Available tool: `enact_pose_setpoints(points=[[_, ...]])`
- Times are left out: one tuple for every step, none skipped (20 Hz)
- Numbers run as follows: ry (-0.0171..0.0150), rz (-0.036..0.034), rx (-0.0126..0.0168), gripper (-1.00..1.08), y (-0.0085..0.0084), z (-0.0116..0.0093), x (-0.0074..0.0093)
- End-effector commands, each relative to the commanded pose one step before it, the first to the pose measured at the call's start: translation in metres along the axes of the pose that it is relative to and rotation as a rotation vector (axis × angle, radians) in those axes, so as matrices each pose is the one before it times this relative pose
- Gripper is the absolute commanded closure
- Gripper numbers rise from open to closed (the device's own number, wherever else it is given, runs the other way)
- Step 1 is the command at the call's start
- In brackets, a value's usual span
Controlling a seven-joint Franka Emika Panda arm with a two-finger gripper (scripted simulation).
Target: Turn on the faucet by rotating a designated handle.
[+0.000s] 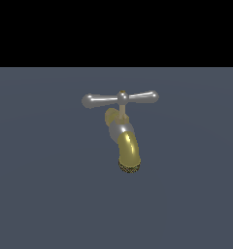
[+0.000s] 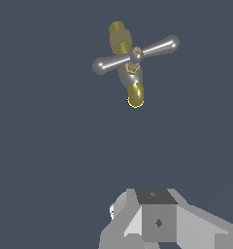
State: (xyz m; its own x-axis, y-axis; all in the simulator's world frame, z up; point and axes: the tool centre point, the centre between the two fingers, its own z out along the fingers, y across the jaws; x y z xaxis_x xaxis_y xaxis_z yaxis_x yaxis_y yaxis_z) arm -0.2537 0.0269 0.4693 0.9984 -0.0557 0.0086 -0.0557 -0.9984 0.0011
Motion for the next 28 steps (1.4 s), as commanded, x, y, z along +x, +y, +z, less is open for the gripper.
enact_pose_setpoints(points=[[-0.00065,0.03443,0.00010,1.08,-0.00631,0.00777,0.00430],[-0.00017,0.01633,0.00006,1.08,-0.00302,0.00363,0.00206],[-0.00018,0.01750,0.00007,1.08,-0.00323,0.00389,0.00221],[-0.00019,0.01864,0.00008,1.08,-0.00346,0.00415,0.00237],[-0.00020,0.01982,0.00009,1.08,-0.00368,0.00441,0.00252],[-0.00021,0.02099,0.00010,1.08,-0.00390,0.00467,0.00268],[-0.00023,0.02207,0.00011,1.08,-0.00411,0.00492,0.00283],[-0.00023,0.02237,0.00012,1.08,-0.00418,0.00499,0.00288],[-0.00023,0.02242,0.00013,1.08,-0.00420,0.00500,0.00289],[-0.00023,0.02246,0.00014,1.08,-0.00421,0.00501,0.00291],[-0.00024,0.02249,0.00015,1.08,-0.00423,0.00502,0.00292],[-0.00024,0.02251,0.00016,1.08,-0.00424,0.00503,0.00293],[-0.00024,0.02252,0.00017,1.08,-0.00426,0.00503,0.00294],[-0.00025,0.02254,0.00018,1.08,-0.00426,0.00503,0.00296],[-0.00025,0.02254,0.00019,1.08,-0.00427,0.00504,0.00297],[-0.00025,0.02253,0.00020,1.08,-0.00428,0.00504,0.00297],[-0.00026,0.02252,0.00021,1.08,-0.00428,0.00503,0.00298],[-0.00026,0.02249,0.00022,1.08,-0.00428,0.00502,0.00299],[-0.00026,0.02245,0.00023,1.08,-0.00428,0.00502,0.00299],[-0.00027,0.02241,0.00024,1.08,-0.00427,0.00500,0.00300],[-0.00027,0.02234,0.00024,1.08,-0.00427,0.00499,0.00300],[-0.00027,0.02226,0.00025,1.08,-0.00426,0.00497,0.00300],[-0.00027,0.02218,0.00025,1.08,-0.00424,0.00494,0.00300],[-0.00027,0.02208,0.00025,1.08,-0.00422,0.00492,0.00300],[-0.00027,0.02196,0.00025,1.08,-0.00420,0.00489,0.00299],[-0.00026,0.02184,0.00025,1.08,-0.00418,0.00486,0.00299],[-0.00026,0.02171,0.00024,1.08,-0.00415,0.00482,0.00298],[-0.00025,0.02156,0.00023,1.08,-0.00413,0.00479,0.00297]])
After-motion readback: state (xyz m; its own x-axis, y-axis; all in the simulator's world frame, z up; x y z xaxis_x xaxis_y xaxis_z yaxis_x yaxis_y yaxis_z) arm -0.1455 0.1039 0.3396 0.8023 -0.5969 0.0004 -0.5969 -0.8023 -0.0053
